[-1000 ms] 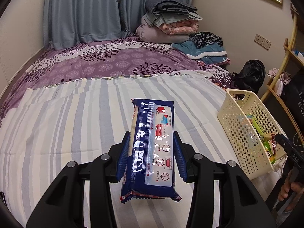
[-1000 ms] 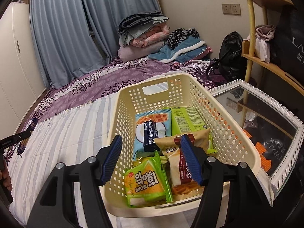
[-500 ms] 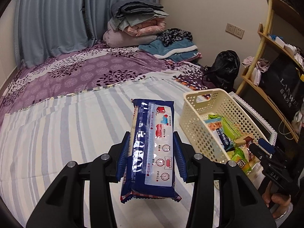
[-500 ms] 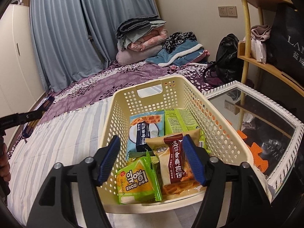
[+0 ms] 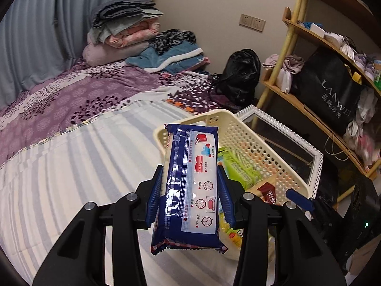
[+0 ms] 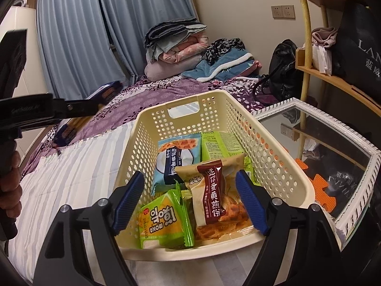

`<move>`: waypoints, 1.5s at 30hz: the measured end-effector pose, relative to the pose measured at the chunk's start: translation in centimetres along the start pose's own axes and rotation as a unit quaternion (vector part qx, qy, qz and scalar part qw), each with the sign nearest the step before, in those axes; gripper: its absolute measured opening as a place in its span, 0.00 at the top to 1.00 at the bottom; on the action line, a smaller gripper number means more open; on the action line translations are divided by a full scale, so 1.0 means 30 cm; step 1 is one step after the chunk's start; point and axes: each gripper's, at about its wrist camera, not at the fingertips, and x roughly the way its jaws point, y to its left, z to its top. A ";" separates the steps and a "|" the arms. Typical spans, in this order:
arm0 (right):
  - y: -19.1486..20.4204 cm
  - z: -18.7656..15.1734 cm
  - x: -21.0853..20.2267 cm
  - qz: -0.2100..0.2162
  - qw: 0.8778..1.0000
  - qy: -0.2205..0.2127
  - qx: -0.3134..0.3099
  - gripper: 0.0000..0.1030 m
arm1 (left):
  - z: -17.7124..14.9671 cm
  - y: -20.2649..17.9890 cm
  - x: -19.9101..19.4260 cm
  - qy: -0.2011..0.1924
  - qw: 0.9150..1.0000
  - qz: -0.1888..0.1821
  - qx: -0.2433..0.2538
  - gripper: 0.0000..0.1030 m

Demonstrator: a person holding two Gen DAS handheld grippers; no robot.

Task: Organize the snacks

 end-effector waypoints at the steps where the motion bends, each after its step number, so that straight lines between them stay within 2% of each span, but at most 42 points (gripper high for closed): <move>1: -0.003 -0.002 0.000 0.000 1.000 0.000 0.001 0.24 | 0.005 -0.016 0.015 0.002 1.000 -0.004 0.003 0.57; 6: -0.019 -0.006 0.001 0.001 1.000 0.001 0.007 0.24 | 0.032 -0.063 0.092 0.017 1.000 -0.023 0.005 0.57; 15: -0.008 -0.020 -0.002 0.003 1.000 0.002 0.004 0.24 | 0.046 -0.118 0.207 0.038 0.999 -0.034 0.003 0.57; 17: -0.010 -0.020 -0.003 0.002 1.000 0.001 0.006 0.24 | 0.049 -0.119 0.225 0.041 0.999 -0.035 0.002 0.50; 19: -0.007 -0.022 -0.005 0.002 1.000 0.001 0.007 0.24 | 0.052 -0.106 0.226 0.038 0.999 -0.034 -0.002 0.36; 22: -0.007 -0.022 -0.006 0.000 1.000 0.001 0.006 0.24 | 0.055 -0.090 0.209 0.030 0.999 -0.030 -0.006 0.33; 24: -0.009 -0.021 -0.005 -0.001 1.000 0.001 0.007 0.24 | 0.056 -0.079 0.198 0.029 0.999 -0.023 -0.008 0.32; 26: -0.007 -0.019 -0.003 0.000 1.000 0.002 0.008 0.24 | 0.056 -0.070 0.186 0.026 1.000 -0.013 -0.005 0.25; 28: -0.004 -0.017 -0.002 0.002 1.000 0.003 0.009 0.24 | 0.054 -0.067 0.169 0.018 1.000 0.002 -0.001 0.13; 32: 0.006 -0.016 -0.007 0.002 1.000 0.003 0.004 0.23 | 0.048 -0.063 0.144 0.013 1.000 0.021 0.008 0.03; 39: 0.012 -0.008 -0.034 -0.005 1.000 -0.007 0.006 0.10 | 0.031 -0.070 0.106 0.009 0.997 0.072 0.031 0.03; 45: 0.016 -0.002 -0.058 -0.007 1.000 -0.010 0.007 0.08 | 0.020 -0.057 0.053 -0.005 0.994 0.102 0.032 0.03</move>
